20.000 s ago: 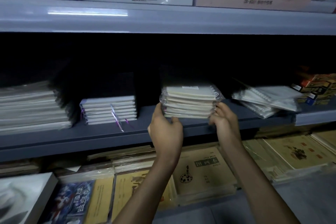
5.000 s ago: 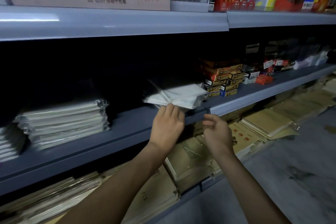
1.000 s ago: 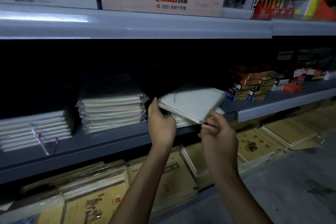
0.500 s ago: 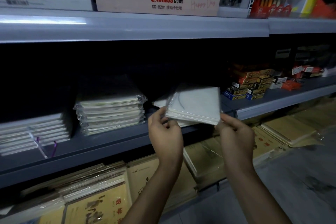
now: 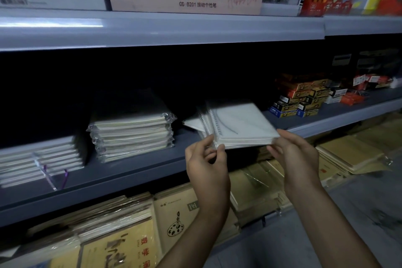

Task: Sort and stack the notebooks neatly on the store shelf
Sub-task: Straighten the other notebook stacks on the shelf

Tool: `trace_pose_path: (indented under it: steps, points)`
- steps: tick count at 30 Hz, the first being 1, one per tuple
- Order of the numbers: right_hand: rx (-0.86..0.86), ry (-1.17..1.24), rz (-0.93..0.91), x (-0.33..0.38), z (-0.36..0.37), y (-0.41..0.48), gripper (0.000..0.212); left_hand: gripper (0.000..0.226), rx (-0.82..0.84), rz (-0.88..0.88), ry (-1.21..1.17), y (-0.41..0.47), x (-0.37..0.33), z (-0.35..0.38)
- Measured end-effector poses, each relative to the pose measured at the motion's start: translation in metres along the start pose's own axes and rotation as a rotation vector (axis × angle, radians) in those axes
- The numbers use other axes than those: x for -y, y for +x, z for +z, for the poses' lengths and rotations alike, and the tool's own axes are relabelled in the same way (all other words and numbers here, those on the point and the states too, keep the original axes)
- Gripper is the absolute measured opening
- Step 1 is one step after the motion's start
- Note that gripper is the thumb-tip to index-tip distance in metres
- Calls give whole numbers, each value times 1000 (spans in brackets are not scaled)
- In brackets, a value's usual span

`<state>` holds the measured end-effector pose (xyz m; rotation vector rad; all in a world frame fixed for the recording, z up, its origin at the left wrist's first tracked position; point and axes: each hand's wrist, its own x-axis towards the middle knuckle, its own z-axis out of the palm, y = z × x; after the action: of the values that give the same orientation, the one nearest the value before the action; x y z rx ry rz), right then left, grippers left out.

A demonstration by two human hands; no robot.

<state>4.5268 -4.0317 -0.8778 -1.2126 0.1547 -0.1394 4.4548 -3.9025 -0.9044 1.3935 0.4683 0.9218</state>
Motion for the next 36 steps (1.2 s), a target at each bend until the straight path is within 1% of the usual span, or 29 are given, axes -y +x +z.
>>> trace_pose_path:
  steps: [3,6,9,11,13,15,17,22,25,28,30,33,36]
  points:
    - [14,64,10,9,3,-3,17,21,-13,-16,-52,1,-1,0]
    - [24,30,-58,17,7,-4,9,23,-12,14,-62,7,-4,-1]
    - [12,16,-101,14,14,-4,8,25,-21,57,-74,18,-5,-1]
    - [-10,-1,-111,9,18,-2,12,23,-16,53,-40,24,-2,-2]
    - [-31,-38,-82,4,19,2,18,22,4,4,-19,28,5,-4]
    - [-45,-38,2,3,17,5,12,23,18,-62,-40,28,9,-5]
    - [-78,-67,55,6,12,11,11,23,36,-87,-52,28,9,-6]
    - [-193,-130,47,18,-7,26,14,20,82,-101,-54,31,12,-9]
    - [-240,-70,77,26,-21,34,17,18,92,-106,-42,32,11,-10]
    - [-213,91,181,37,-38,39,14,14,62,-107,-84,30,7,-11]
    - [-191,177,211,42,-50,39,13,20,24,-127,-134,30,6,-11]
    - [-133,278,153,48,-63,35,19,23,65,-249,-212,33,5,-12]
    - [-144,272,8,58,-67,30,24,21,98,-385,-272,37,0,-13]
